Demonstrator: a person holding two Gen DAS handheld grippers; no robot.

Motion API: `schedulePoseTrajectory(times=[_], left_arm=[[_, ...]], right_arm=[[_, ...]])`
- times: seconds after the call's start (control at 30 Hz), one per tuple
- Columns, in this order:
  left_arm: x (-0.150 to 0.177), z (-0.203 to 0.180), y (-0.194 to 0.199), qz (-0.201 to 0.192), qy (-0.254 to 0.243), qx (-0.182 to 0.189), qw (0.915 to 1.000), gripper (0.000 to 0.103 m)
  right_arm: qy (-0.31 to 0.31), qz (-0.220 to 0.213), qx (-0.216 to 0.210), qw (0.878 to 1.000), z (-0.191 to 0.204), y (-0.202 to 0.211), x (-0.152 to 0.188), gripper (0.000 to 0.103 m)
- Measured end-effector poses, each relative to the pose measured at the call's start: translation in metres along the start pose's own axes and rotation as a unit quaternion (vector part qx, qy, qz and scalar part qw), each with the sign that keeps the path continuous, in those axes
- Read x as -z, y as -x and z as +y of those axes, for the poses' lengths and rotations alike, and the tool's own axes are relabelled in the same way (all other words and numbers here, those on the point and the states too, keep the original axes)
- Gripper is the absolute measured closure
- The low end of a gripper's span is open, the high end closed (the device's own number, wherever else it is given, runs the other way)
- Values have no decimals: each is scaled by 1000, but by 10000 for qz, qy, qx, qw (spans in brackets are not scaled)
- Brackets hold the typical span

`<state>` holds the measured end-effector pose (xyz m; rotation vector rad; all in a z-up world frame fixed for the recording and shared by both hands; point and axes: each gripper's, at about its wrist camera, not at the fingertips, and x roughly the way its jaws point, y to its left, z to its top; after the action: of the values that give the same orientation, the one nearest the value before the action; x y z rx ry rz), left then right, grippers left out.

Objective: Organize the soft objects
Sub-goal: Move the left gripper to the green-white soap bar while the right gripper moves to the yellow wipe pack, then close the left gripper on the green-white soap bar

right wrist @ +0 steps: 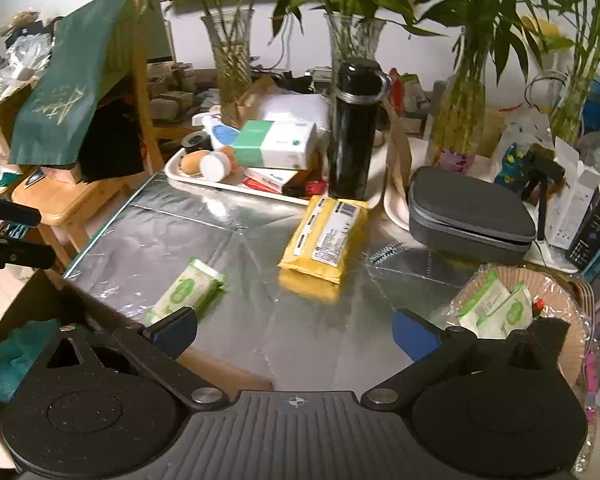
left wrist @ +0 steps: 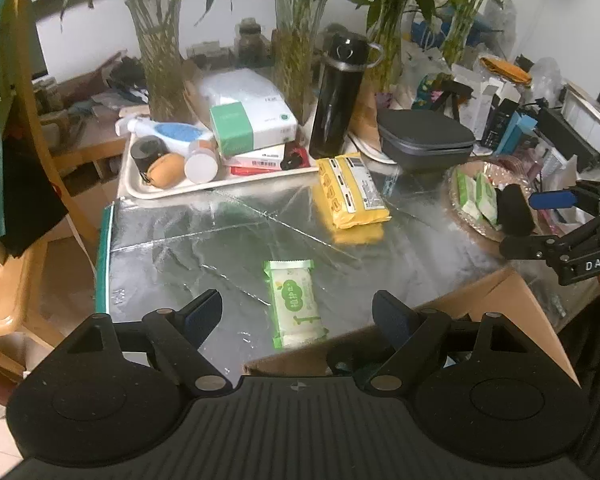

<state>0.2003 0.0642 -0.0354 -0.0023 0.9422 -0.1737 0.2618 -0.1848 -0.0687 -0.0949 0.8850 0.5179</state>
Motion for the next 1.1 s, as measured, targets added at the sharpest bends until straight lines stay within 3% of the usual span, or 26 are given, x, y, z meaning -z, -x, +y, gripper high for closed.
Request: schedulePoseTrajectory(times=[0.4,0.73,1.1], left_arm=[[-18,24,-45,477,54,240,9986,20],[-29,39,-85,999,-419,591,9924,21],[-29,57,-141,1397,-503,774,9859,21]], right_arm=[[-169,-199,-35,9997,-20,-39,-2,0],[-246,-166,-30,9996,-31,-56,-5,0],[-315,-87,15,9995,-46,-79,-15,0]])
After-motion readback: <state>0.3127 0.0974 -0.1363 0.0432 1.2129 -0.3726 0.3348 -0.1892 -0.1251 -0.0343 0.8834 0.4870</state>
